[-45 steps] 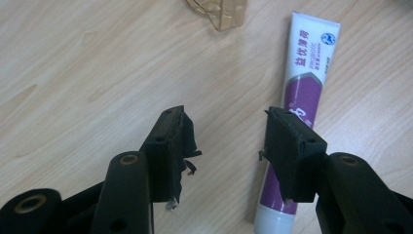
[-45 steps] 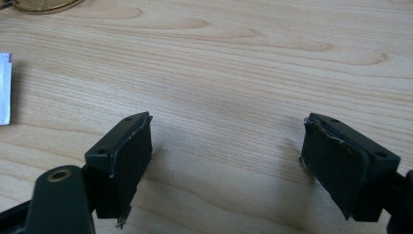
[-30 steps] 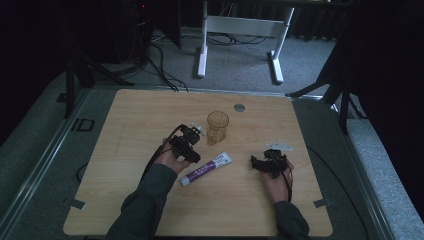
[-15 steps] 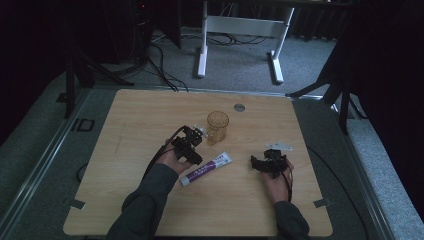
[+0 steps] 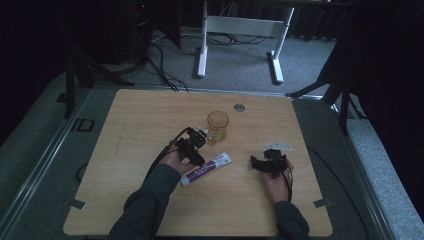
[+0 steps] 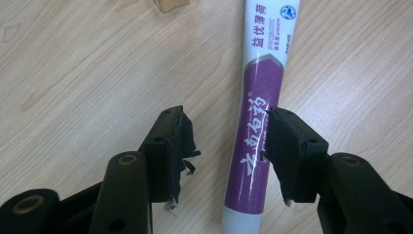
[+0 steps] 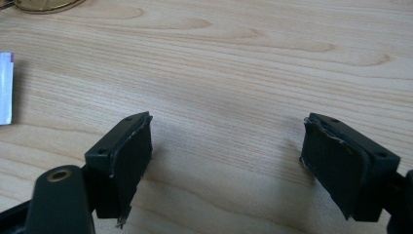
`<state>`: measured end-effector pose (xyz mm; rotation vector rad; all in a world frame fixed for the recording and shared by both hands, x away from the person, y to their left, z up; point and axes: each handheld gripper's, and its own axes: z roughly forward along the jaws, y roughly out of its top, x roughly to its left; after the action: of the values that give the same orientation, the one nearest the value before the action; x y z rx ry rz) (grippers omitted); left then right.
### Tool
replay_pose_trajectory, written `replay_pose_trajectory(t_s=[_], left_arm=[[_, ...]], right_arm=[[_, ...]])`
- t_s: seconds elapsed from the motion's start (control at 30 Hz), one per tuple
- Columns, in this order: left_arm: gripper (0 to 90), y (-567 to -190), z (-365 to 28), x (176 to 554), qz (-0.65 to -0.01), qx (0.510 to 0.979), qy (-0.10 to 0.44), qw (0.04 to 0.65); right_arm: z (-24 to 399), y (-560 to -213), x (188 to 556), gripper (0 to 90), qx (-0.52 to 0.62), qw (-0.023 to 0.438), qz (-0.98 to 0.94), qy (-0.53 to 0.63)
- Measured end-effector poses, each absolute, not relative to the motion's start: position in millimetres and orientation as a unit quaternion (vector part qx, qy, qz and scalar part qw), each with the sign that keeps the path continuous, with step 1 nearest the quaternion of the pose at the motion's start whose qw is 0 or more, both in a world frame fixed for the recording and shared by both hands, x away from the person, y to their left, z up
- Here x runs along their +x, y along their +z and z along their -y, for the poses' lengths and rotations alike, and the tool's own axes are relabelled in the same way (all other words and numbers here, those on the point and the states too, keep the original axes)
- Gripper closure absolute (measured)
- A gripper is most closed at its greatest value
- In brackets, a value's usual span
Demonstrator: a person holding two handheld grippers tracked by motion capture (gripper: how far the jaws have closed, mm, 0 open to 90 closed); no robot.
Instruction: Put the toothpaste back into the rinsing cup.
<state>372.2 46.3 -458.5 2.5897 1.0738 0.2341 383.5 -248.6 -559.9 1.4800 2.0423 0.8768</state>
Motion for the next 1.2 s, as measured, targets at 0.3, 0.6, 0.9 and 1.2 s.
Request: replay_pose_trajectory(t_s=[0.3, 0.6, 0.9, 1.2], left_arm=[[49.1, -462.3, -43.9, 374.4, -0.373, 0.913, 0.072, 0.148], [49.2, -462.8, -38.6, 374.3, -0.367, 0.917, 0.065, 0.141], [49.6, -465.2, -33.3, 374.5, -0.366, 0.92, 0.058, 0.129], [49.5, -465.6, -27.0, 376.3, -0.359, 0.925, 0.055, 0.113]], right_arm=[[248.4, -559.8, 383.5, 18.5, 0.539, 0.233, -0.744, 0.32], [248.3, -559.8, 383.5, 18.5, 0.539, 0.232, -0.744, 0.32], [247.9, -559.9, 383.6, 18.5, 0.538, 0.232, -0.744, 0.32], [247.8, -559.9, 383.7, 18.5, 0.537, 0.232, -0.745, 0.32]])
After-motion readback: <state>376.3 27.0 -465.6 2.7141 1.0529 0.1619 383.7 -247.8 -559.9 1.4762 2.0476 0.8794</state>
